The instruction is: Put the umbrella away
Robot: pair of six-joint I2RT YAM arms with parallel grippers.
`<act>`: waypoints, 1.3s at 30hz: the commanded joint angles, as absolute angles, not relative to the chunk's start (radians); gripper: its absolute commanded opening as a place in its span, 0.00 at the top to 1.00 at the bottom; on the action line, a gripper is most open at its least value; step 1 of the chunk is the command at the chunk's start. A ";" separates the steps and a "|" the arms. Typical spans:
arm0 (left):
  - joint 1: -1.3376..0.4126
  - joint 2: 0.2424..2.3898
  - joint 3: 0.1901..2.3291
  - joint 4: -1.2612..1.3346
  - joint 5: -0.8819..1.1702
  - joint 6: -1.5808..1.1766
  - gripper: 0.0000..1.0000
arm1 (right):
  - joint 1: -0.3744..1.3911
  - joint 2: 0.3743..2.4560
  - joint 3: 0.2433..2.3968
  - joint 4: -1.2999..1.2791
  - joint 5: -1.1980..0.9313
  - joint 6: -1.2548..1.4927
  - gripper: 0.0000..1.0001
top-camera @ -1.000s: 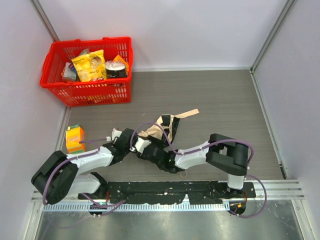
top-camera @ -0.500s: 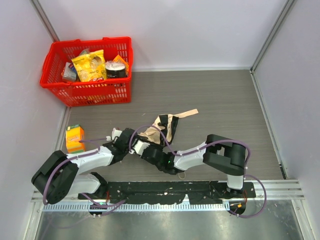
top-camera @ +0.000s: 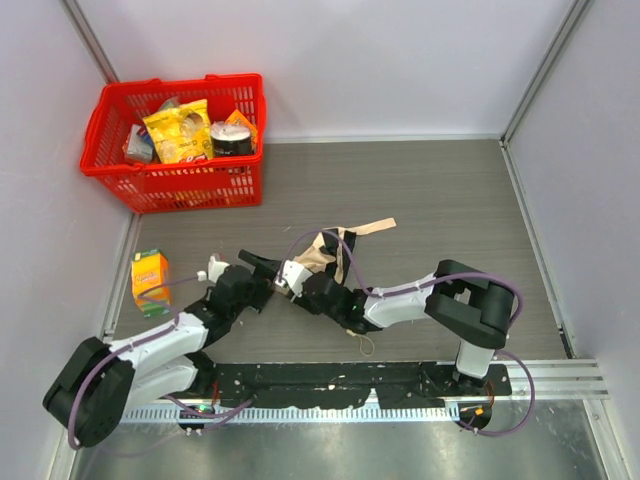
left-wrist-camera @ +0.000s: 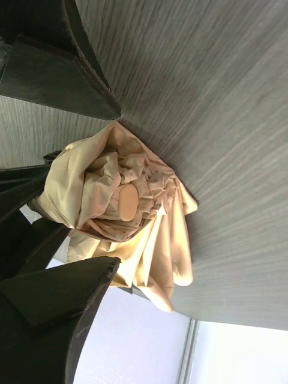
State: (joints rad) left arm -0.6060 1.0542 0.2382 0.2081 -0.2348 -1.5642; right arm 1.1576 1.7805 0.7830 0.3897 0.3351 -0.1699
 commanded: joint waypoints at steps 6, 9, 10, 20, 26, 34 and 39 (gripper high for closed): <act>-0.574 0.842 0.170 0.187 -0.233 -1.404 0.00 | 0.970 1.795 0.736 0.219 -0.079 0.038 0.99; -0.575 0.838 0.181 0.187 -0.160 -1.375 0.00 | 0.921 1.819 0.762 0.201 -0.197 0.078 0.99; -0.572 0.842 0.187 0.183 -0.138 -1.365 0.01 | 0.884 1.839 0.771 0.201 -0.265 0.107 0.99; -0.574 1.081 0.268 0.316 -0.058 -1.269 0.00 | 0.707 1.994 0.845 0.242 -0.652 0.276 0.99; -0.574 1.170 0.275 0.479 -0.043 -1.240 0.00 | 0.654 2.042 0.874 0.232 -0.741 0.328 0.99; -0.571 1.317 0.336 0.475 -0.070 -1.282 0.00 | 0.652 2.033 0.881 0.253 -0.779 0.342 0.99; -0.561 1.455 0.315 0.621 -0.075 -1.360 0.00 | 0.650 2.023 0.891 0.264 -0.828 0.345 0.99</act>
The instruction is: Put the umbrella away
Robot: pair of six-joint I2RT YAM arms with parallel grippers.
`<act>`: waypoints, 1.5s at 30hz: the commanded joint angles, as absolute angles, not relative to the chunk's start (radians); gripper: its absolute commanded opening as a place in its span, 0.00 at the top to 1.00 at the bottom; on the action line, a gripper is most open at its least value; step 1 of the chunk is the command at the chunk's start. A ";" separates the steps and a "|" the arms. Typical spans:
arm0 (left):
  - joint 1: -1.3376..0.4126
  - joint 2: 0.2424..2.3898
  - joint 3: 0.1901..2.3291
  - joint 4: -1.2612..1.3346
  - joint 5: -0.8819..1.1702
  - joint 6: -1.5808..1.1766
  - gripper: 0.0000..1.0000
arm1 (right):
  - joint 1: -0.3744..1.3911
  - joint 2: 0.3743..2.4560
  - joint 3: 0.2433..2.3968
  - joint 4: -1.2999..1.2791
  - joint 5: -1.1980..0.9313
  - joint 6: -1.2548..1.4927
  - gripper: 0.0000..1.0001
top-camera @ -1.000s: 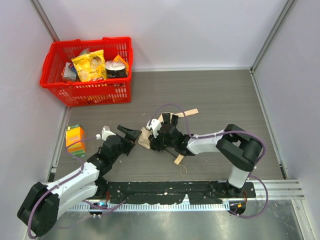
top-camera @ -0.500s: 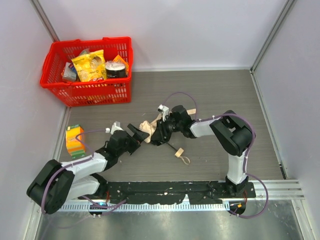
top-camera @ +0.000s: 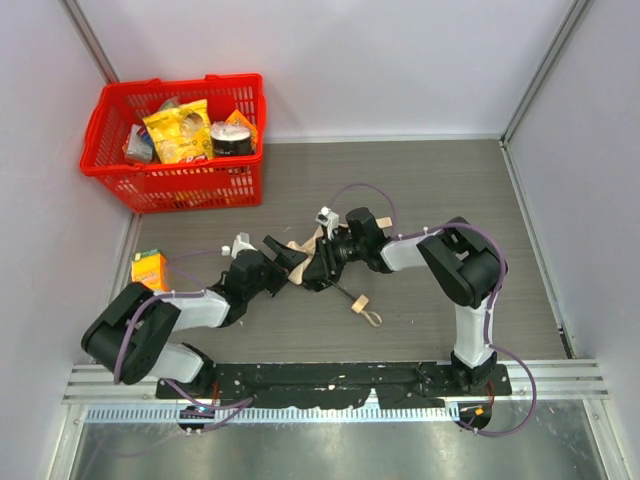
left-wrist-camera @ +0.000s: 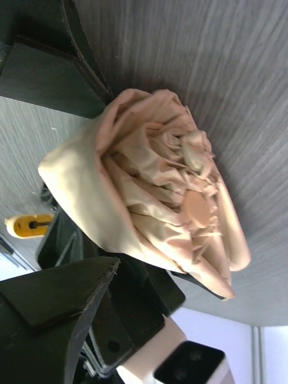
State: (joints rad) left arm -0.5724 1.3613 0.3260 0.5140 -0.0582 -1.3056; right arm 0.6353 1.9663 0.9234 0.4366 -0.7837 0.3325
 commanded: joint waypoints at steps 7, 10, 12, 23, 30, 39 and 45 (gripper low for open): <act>-0.563 1.617 0.304 0.814 -0.034 -1.431 0.00 | 0.655 2.014 0.913 0.307 -0.928 0.351 0.99; -0.563 1.657 0.288 0.865 -0.041 -1.446 0.01 | 0.655 2.008 0.928 0.330 -0.972 0.362 0.99; -0.563 1.680 0.282 0.905 -0.041 -1.445 0.07 | 0.658 2.005 0.940 0.336 -0.991 0.364 0.99; -0.578 1.569 0.302 0.574 -0.084 -1.408 0.04 | 0.660 1.881 0.943 0.417 -0.950 0.410 0.99; -0.580 1.611 0.333 0.560 -0.071 -1.433 0.03 | 0.692 1.828 0.983 0.261 -0.911 0.308 0.99; -0.578 1.625 0.360 0.722 -0.051 -1.368 0.19 | 0.701 1.878 0.940 0.325 -0.974 0.350 0.99; -0.578 1.602 0.330 0.787 -0.069 -1.377 0.68 | 0.701 1.950 0.959 0.325 -0.988 0.364 0.99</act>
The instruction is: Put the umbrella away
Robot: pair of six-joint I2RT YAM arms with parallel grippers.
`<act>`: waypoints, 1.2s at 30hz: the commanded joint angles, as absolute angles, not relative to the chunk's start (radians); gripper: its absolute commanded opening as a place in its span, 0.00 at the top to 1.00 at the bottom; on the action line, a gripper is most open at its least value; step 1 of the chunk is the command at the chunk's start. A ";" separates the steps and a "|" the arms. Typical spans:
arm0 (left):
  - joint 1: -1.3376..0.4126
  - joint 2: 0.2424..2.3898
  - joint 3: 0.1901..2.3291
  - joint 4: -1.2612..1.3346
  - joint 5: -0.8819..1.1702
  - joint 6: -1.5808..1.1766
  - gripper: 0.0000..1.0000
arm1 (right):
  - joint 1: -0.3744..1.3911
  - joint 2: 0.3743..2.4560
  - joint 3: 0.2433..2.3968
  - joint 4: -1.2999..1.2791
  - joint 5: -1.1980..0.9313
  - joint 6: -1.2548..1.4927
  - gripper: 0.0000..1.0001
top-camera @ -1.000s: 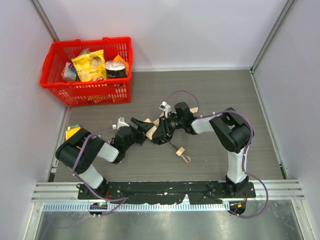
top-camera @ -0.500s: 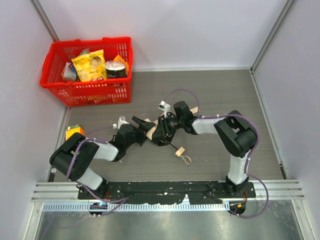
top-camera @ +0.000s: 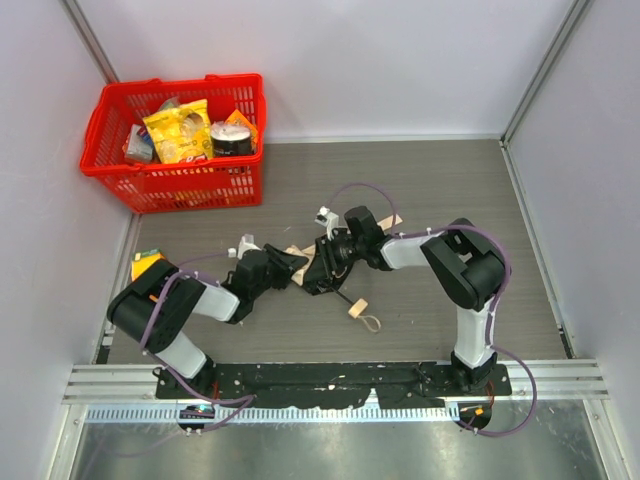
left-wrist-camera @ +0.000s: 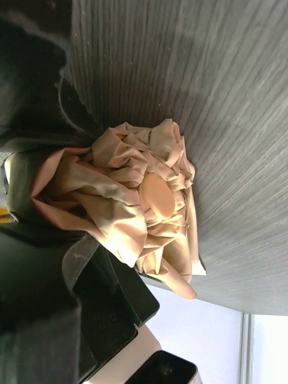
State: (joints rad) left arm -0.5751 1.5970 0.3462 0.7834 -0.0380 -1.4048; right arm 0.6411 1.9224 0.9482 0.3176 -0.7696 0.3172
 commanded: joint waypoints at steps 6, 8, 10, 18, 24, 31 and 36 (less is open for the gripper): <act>-0.578 1.566 0.350 0.661 -0.057 -1.390 0.94 | 0.695 1.944 0.982 0.162 -0.881 0.298 0.96; -0.580 1.563 0.367 0.600 -0.038 -1.417 1.00 | 0.700 1.901 0.995 0.056 -0.746 0.261 0.85; -0.578 1.560 0.374 0.562 -0.031 -1.437 1.00 | 0.706 1.858 1.009 -0.058 -0.602 0.227 0.70; -0.589 1.482 0.492 0.085 -0.077 -1.520 1.00 | 0.875 1.567 0.925 -0.098 -0.085 0.181 0.37; -0.603 1.474 0.525 -0.032 -0.094 -1.562 1.00 | 1.076 1.462 0.835 0.115 0.225 0.042 0.35; -0.612 1.470 0.523 -0.063 -0.100 -1.575 1.00 | 1.150 1.590 0.845 0.253 0.404 -0.118 0.34; -0.618 1.462 0.517 -0.077 -0.098 -1.598 1.00 | 1.189 1.695 0.880 0.290 0.472 -0.235 0.34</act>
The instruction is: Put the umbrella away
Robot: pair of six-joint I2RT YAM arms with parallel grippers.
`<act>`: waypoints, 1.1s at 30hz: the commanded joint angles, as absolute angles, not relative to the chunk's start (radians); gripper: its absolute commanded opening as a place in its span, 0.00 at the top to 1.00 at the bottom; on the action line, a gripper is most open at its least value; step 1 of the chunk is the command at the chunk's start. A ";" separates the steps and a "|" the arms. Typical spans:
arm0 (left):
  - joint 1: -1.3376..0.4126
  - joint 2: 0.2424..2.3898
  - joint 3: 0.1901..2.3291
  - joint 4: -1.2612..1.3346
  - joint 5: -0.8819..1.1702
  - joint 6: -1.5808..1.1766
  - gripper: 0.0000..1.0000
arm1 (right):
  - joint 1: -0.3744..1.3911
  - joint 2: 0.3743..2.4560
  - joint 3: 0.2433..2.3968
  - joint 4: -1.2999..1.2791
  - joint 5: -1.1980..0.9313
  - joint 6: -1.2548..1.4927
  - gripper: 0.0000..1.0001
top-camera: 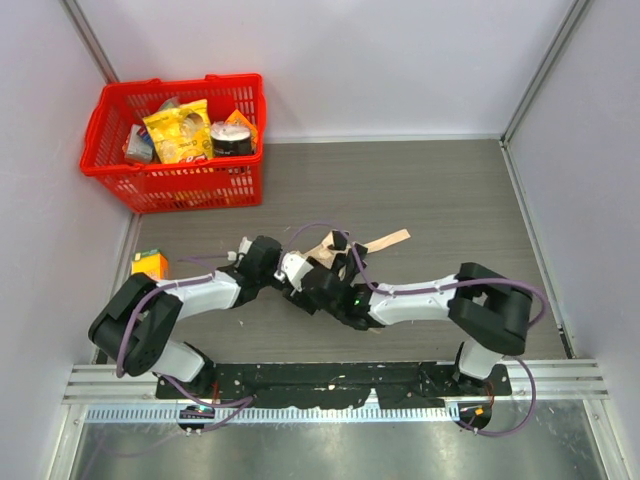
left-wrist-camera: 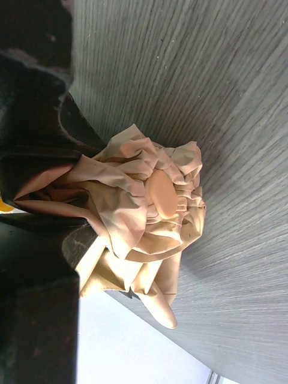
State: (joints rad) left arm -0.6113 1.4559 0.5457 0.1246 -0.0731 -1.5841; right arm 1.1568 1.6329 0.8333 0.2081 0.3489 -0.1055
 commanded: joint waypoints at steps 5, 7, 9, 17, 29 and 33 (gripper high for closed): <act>-0.618 1.465 0.515 -0.095 -0.081 -1.620 1.00 | 1.209 1.805 0.897 0.333 0.602 -0.301 0.36; -0.617 1.462 0.512 -0.097 -0.072 -1.629 1.00 | 1.213 1.850 0.914 0.330 0.733 -0.301 0.42; -0.617 1.460 0.509 -0.097 -0.064 -1.643 1.00 | 1.220 1.876 0.899 0.365 0.802 -0.308 0.46; -0.620 1.422 0.474 -0.065 -0.057 -1.677 1.00 | 1.220 1.934 0.818 0.388 0.798 -0.213 0.99; -0.611 1.276 0.281 0.294 -0.178 -1.589 0.00 | 1.166 1.758 0.631 0.397 0.410 -0.038 1.00; -0.601 1.209 0.213 0.396 -0.189 -1.534 0.00 | 1.117 1.738 0.614 0.400 0.296 -0.011 0.99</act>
State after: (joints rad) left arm -0.6109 1.2438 0.2859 0.3538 -0.1223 -1.6295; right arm 1.1542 1.7283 0.6716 0.5411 0.4759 -0.1226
